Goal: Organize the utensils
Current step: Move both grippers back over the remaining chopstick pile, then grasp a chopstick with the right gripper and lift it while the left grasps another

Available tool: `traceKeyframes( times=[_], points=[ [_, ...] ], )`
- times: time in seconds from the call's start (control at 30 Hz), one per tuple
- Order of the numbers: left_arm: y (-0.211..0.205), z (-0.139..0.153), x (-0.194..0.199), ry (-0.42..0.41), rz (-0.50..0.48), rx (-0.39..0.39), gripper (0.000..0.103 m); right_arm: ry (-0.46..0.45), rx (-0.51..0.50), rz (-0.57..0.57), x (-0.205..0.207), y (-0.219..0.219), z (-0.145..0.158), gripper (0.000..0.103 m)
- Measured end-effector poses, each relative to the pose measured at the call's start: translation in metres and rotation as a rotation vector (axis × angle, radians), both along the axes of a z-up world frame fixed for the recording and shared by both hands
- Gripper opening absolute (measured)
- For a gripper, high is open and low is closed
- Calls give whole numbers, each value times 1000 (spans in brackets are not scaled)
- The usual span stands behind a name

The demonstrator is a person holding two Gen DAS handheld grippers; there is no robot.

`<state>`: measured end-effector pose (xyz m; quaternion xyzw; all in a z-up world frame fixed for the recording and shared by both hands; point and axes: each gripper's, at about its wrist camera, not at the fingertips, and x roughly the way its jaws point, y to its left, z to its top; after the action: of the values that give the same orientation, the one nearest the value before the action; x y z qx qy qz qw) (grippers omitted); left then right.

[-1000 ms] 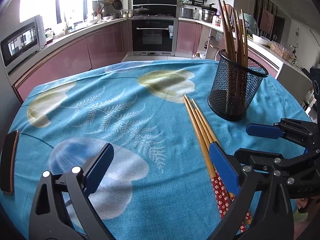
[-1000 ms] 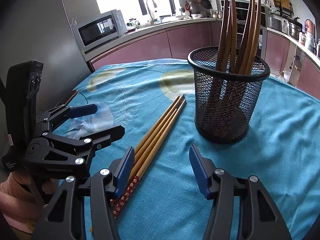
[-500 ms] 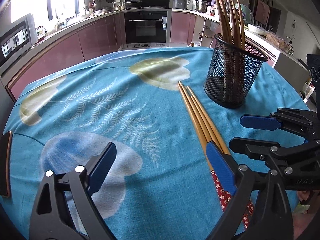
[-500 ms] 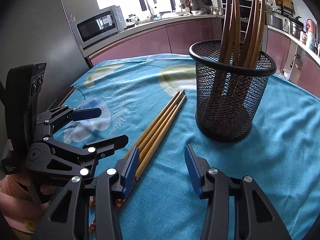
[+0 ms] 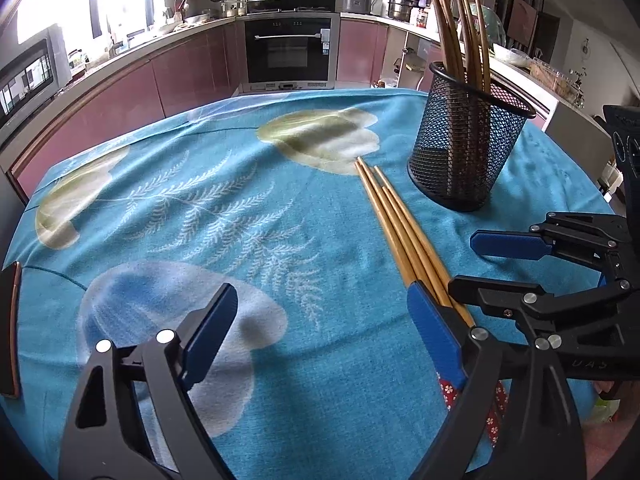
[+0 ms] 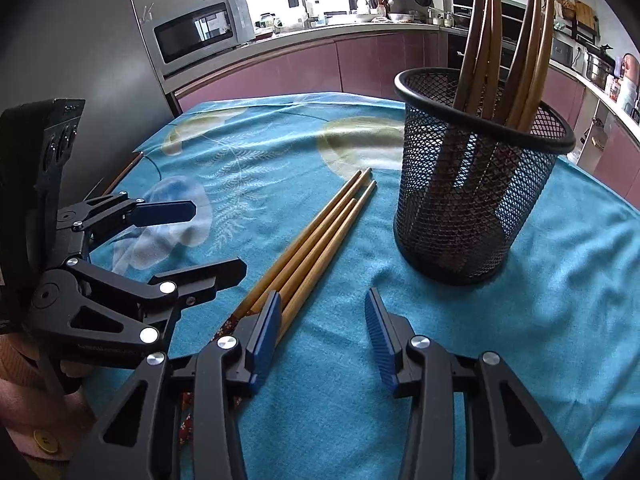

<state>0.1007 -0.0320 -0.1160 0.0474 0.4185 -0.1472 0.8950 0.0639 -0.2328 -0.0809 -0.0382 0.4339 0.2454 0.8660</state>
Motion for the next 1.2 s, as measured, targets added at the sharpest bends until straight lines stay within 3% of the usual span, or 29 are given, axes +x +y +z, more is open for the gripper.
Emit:
traceKeyframes(
  times=[0.17,0.27,0.63,0.77,1.2],
  points=[
    [-3,-3,3,17,-16,-3,81,4,-24,-22,2,-4,0,39],
    [-5,-3,4,18,-31,-5,81,34,46,-10,2,-10,1,39],
    [2,-3,8,27,-25,-14,81,-3,-38,1,1,6,0,39],
    [-2,-2,9,30,-50,-27,80,4,-60,-14,2,1,-2,30],
    [-18,-7,23,58,-65,-6,77,19,-19,-23,1,-12,-1,30]
  ],
)
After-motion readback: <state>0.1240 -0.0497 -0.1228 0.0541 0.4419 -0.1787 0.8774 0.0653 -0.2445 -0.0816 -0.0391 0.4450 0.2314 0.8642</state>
